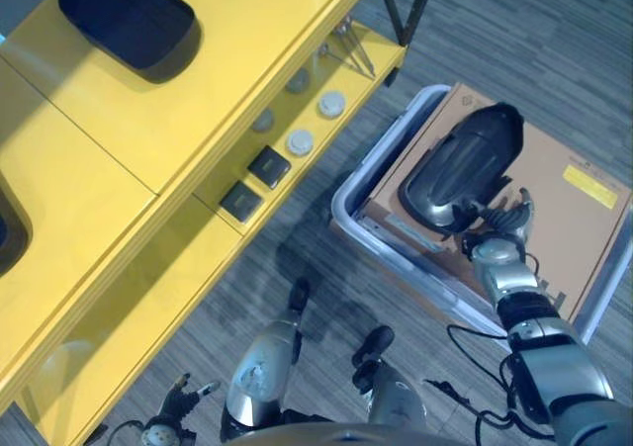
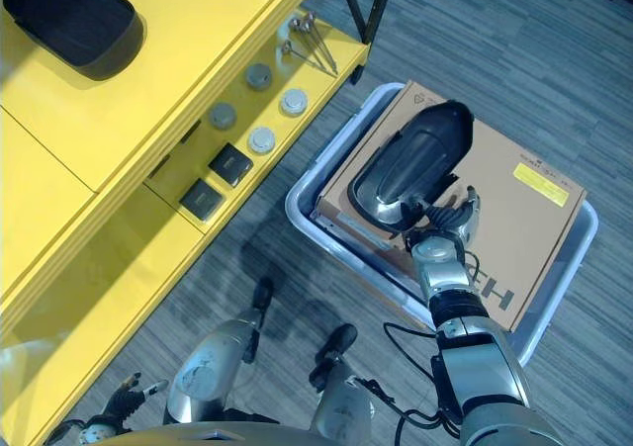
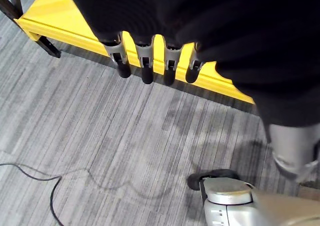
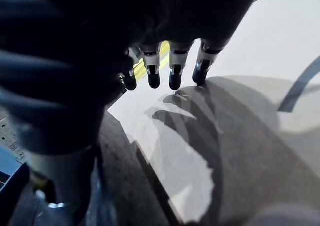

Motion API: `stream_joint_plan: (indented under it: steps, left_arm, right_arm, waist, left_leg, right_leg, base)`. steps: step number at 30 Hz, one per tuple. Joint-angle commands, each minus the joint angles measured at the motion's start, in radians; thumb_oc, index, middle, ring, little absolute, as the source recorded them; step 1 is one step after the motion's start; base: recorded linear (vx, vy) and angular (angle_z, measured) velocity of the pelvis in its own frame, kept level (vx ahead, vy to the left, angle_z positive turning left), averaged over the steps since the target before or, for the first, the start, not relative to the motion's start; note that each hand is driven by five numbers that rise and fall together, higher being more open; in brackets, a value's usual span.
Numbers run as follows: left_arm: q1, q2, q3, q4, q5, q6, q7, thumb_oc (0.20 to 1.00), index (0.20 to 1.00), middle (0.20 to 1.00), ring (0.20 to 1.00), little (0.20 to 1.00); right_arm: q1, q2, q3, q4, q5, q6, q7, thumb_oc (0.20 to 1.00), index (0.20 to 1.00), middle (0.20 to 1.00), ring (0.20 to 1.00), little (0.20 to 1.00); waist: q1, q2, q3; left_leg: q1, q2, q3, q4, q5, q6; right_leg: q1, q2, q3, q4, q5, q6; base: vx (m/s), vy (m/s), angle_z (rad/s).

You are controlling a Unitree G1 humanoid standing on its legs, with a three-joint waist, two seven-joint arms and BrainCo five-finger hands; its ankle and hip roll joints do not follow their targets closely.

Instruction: Move parts from the plastic box to the shelf.

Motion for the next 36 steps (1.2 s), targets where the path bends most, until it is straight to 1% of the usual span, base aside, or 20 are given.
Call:
stream_joint_plan:
  steps: [1, 3, 4, 5, 6, 7, 18, 22, 25, 27, 28, 29, 31, 32, 34, 35, 36]
  left_arm:
    - [0.020, 0.029, -0.042, 0.006, -0.028, 0.001, 0.000, 1.000, 1.000, 1.000, 1.000, 1.000]
    - [0.016, 0.028, -0.047, 0.005, -0.033, 0.001, -0.001, 1.000, 1.000, 1.000, 1.000, 1.000]
    - [0.015, 0.028, -0.050, 0.002, -0.037, 0.001, -0.002, 1.000, 1.000, 1.000, 1.000, 1.000]
    - [0.015, 0.028, -0.051, 0.002, -0.037, 0.001, -0.002, 1.000, 1.000, 1.000, 1.000, 1.000]
    - [0.014, 0.027, -0.051, 0.002, -0.037, -0.001, -0.002, 1.000, 1.000, 1.000, 1.000, 1.000]
    - [0.013, 0.029, -0.056, 0.000, -0.040, -0.003, -0.002, 1.000, 1.000, 1.000, 1.000, 1.000]
    - [0.000, 0.034, -0.074, -0.010, -0.058, -0.003, -0.002, 1.000, 1.000, 1.000, 1.000, 1.000]
    - [0.000, 0.032, -0.076, -0.011, -0.062, -0.014, 0.003, 1.000, 1.000, 1.000, 1.000, 1.000]
    - [0.002, 0.032, -0.075, -0.013, -0.079, -0.034, 0.007, 1.000, 1.000, 1.000, 1.000, 1.000]
    - [0.004, 0.031, -0.068, -0.016, -0.090, -0.081, 0.013, 1.000, 1.000, 1.000, 1.000, 1.000]
    - [0.005, 0.031, -0.065, -0.019, -0.094, -0.086, 0.013, 1.000, 1.000, 1.000, 1.000, 1.000]
    - [0.008, 0.032, -0.056, -0.034, -0.107, -0.108, 0.015, 1.000, 1.000, 1.000, 1.000, 1.000]
    - [0.007, 0.037, -0.041, -0.060, -0.112, -0.117, 0.014, 1.000, 1.000, 1.000, 1.000, 1.000]
    - [0.003, 0.041, -0.033, -0.090, -0.114, -0.127, 0.012, 1.000, 1.000, 1.000, 1.000, 1.000]
    - [0.001, 0.047, -0.019, -0.143, -0.118, -0.128, -0.003, 1.000, 1.000, 1.000, 1.000, 1.000]
    - [0.001, 0.051, -0.015, -0.171, -0.121, -0.149, -0.016, 1.000, 1.000, 1.000, 1.000, 1.000]
    - [-0.002, 0.055, -0.014, -0.211, -0.123, -0.135, -0.023, 1.000, 1.000, 1.000, 1.000, 1.000]
  right_arm:
    - [-0.001, -0.058, 0.060, 0.003, -0.012, -0.033, 0.010, 1.000, 1.000, 1.000, 1.000, 1.000]
    - [-0.011, -0.054, 0.073, 0.004, -0.022, -0.017, 0.012, 1.000, 1.000, 1.000, 1.000, 1.000]
    - [-0.016, -0.053, 0.081, 0.007, -0.024, -0.007, 0.010, 0.947, 0.947, 0.947, 0.947, 0.947]
    - [-0.017, -0.052, 0.083, 0.009, -0.024, -0.006, 0.008, 0.793, 0.793, 0.793, 0.793, 0.793]
    - [-0.017, -0.051, 0.086, 0.012, -0.026, -0.003, 0.006, 0.511, 0.511, 0.511, 0.511, 0.511]
    - [-0.021, -0.055, 0.094, 0.027, -0.034, -0.002, 0.005, 0.200, 0.200, 0.200, 0.200, 0.200]
    - [-0.033, -0.070, 0.099, 0.061, -0.015, -0.012, 0.004, 0.200, 0.200, 0.200, 0.200, 0.200]
    - [-0.027, -0.074, 0.095, 0.058, -0.022, -0.018, 0.001, 0.200, 0.200, 0.200, 0.200, 0.200]
    - [-0.024, -0.075, 0.091, 0.047, 0.002, -0.031, -0.021, 0.200, 0.200, 0.200, 0.200, 0.200]
    - [-0.013, -0.076, 0.077, 0.029, 0.033, -0.064, -0.042, 0.200, 0.200, 0.200, 0.200, 0.200]
    - [-0.009, -0.077, 0.071, 0.022, 0.035, -0.071, -0.044, 0.200, 0.200, 0.200, 0.200, 0.200]
    - [0.005, -0.077, 0.058, -0.007, 0.038, -0.083, -0.054, 0.200, 0.200, 0.200, 0.200, 0.200]
    - [0.024, -0.076, 0.039, -0.058, 0.038, -0.080, -0.061, 0.200, 0.200, 0.200, 0.200, 0.200]
    - [0.036, -0.076, 0.025, -0.094, 0.033, -0.085, -0.070, 0.200, 0.200, 0.200, 0.200, 0.200]
    - [0.059, -0.077, 0.006, -0.158, 0.025, -0.076, -0.078, 0.200, 0.200, 0.200, 0.200, 0.200]
    - [0.070, -0.076, -0.003, -0.186, 0.018, -0.086, -0.089, 0.200, 0.200, 0.200, 0.200, 0.200]
    - [0.080, -0.077, -0.010, -0.225, 0.014, -0.072, -0.092, 0.200, 0.200, 0.200, 0.200, 0.200]
  waist:
    - [0.015, 0.014, -0.019]
    - [0.015, 0.015, -0.015]
    - [0.015, 0.016, -0.013]
    - [0.015, 0.016, -0.012]
    - [0.016, 0.017, -0.012]
    - [0.016, 0.017, -0.011]
    - [0.012, 0.025, -0.010]
    - [0.006, 0.027, -0.015]
    - [0.004, 0.026, -0.020]
    - [0.001, 0.021, -0.029]
    - [0.000, 0.020, -0.032]
    - [-0.004, 0.017, -0.040]
    - [-0.010, 0.011, -0.055]
    - [-0.014, 0.010, -0.064]
    - [-0.021, 0.005, -0.083]
    - [-0.024, 0.003, -0.092]
    - [-0.028, 0.000, -0.101]
  left_leg:
    - [-0.055, 0.046, -0.006, 0.036, -0.046, -0.047]
    - [-0.059, 0.044, -0.007, 0.039, -0.046, -0.047]
    - [-0.061, 0.044, -0.007, 0.040, -0.047, -0.047]
    - [-0.061, 0.043, -0.007, 0.040, -0.046, -0.047]
    - [-0.060, 0.043, -0.007, 0.040, -0.046, -0.047]
    - [-0.060, 0.042, -0.008, 0.041, -0.047, -0.046]
    - [-0.057, 0.037, -0.007, 0.039, -0.049, -0.042]
    - [-0.049, 0.037, -0.002, 0.038, -0.050, -0.041]
    - [-0.037, 0.039, 0.001, 0.032, -0.051, -0.040]
    - [-0.020, 0.041, 0.004, 0.026, -0.053, -0.040]
    - [-0.015, 0.042, 0.006, 0.024, -0.054, -0.040]
    - [-0.003, 0.043, 0.009, 0.021, -0.056, -0.040]
    - [0.017, 0.044, 0.013, 0.015, -0.060, -0.040]
    - [0.020, 0.046, 0.022, 0.009, -0.042, -0.034]
    - [0.044, 0.050, 0.029, -0.003, -0.044, -0.036]
    - [0.057, 0.052, 0.032, -0.011, -0.045, -0.036]
    - [0.069, 0.055, 0.036, -0.017, -0.046, -0.037]
  right_leg:
    - [0.002, -0.050, 0.053, 0.045, -0.055, 0.066]
    - [-0.005, -0.049, 0.056, 0.049, -0.055, 0.065]
    - [-0.009, -0.051, 0.057, 0.053, -0.056, 0.065]
    - [-0.010, -0.051, 0.057, 0.054, -0.056, 0.064]
    - [-0.010, -0.051, 0.057, 0.054, -0.055, 0.064]
    - [-0.013, -0.052, 0.058, 0.056, -0.054, 0.065]
    - [-0.028, -0.061, 0.062, 0.070, -0.051, 0.069]
    - [-0.030, -0.063, 0.066, 0.077, -0.051, 0.070]
    - [-0.022, -0.061, 0.065, 0.073, -0.050, 0.071]
    - [-0.007, -0.058, 0.064, 0.067, -0.049, 0.072]
    - [-0.004, -0.058, 0.063, 0.065, -0.049, 0.072]
    - [0.006, -0.057, 0.064, 0.062, -0.049, 0.073]
    - [0.023, -0.053, 0.067, 0.054, -0.048, 0.076]
    - [0.029, -0.052, 0.055, 0.040, -0.026, 0.067]
    - [0.052, -0.047, 0.056, 0.024, -0.023, 0.070]
    - [0.064, -0.045, 0.056, 0.015, -0.020, 0.071]
    - [0.075, -0.043, 0.056, 0.007, -0.019, 0.073]
  base:
    - [0.00, 0.000, 0.00]
    - [0.00, 0.000, 0.00]
    - [0.00, 0.000, 0.00]
    - [0.00, 0.000, 0.00]
    - [0.00, 0.000, 0.00]
    - [0.00, 0.000, 0.00]
    - [0.00, 0.000, 0.00]
    - [0.00, 0.000, 0.00]
    - [0.00, -0.014, 0.00]
    - [0.01, -0.052, 0.02]
    - [0.02, -0.049, 0.01]
    - [0.04, -0.055, 0.01]
    - [0.02, -0.048, 0.01]
    - [-0.03, -0.032, -0.01]
    - [0.01, -0.059, -0.01]
    - [0.03, -0.078, -0.02]
    - [0.07, -0.088, -0.03]
